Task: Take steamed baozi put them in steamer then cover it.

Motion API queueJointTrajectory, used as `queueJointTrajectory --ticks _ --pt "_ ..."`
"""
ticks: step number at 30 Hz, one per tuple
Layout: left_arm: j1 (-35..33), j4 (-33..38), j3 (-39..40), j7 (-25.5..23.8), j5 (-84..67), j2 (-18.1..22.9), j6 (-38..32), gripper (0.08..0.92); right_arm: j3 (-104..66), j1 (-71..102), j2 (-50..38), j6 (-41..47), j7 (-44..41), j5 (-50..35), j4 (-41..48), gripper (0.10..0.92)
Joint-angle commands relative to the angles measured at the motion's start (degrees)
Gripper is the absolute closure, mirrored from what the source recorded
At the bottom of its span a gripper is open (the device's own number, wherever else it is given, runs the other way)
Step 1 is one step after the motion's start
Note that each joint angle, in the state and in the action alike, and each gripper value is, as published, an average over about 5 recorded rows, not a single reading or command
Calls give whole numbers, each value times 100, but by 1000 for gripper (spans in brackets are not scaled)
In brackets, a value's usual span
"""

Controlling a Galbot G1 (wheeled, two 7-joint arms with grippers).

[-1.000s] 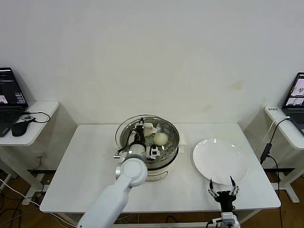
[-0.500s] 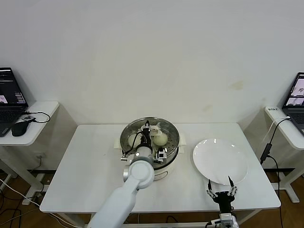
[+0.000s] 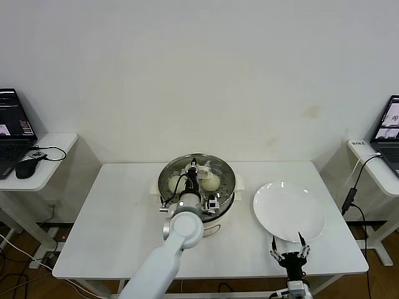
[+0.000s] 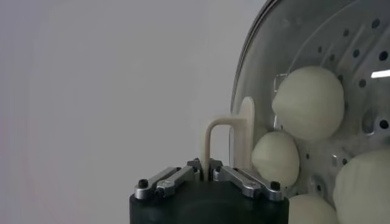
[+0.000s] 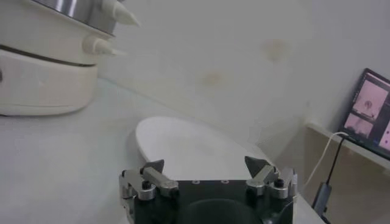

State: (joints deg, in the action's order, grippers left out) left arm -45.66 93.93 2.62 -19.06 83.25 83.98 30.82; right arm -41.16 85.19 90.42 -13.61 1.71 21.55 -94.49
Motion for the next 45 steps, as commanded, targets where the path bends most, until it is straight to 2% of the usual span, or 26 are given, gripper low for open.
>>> queueJointTrajectory --ticks 1,7,13,16,20,23,26,30,38,45 --pt "-231 568 -30 28 -87 -103 -19 734 3 7 0 -3 -7 5 -3 203" --pt "-855 1481 -71 91 -293 -459 -49 561 -5 35 -2 -16 -17 5 -2 203" --pt "-1869 2648 -321 265 -862 -887 -154 388 -20 69 -27 -18 -38 -32 -31 203" --pt "-2501 3250 -593 648 -1440 -1077 -360 301 -20 119 -93 -33 -56 -109 -50 203" --pt "-3513 3799 -1302 1542 -2999 -1267 -799 202 -3 202 -199 -44 -103 -266 -110 202" --pt "-4166 3668 -2255 2240 -5663 -1507 -1920 180 45 206 -201 4 -168 -408 -137 203" --pt "-4576 3173 -3155 2593 -7875 -1607 -3156 177 48 209 -176 28 -213 -492 -112 203" --pt "-4996 2790 -3737 3067 -9461 -1608 -3487 177 28 315 -213 -22 -268 -619 -159 203" --pt "-5762 2452 -3830 3072 -10069 -1392 -3892 177 50 803 -505 61 -785 -1503 -717 202" --pt "-5797 2048 -3656 2954 -9857 -1006 -4466 177 173 1063 -540 183 -945 -1718 -1184 203"
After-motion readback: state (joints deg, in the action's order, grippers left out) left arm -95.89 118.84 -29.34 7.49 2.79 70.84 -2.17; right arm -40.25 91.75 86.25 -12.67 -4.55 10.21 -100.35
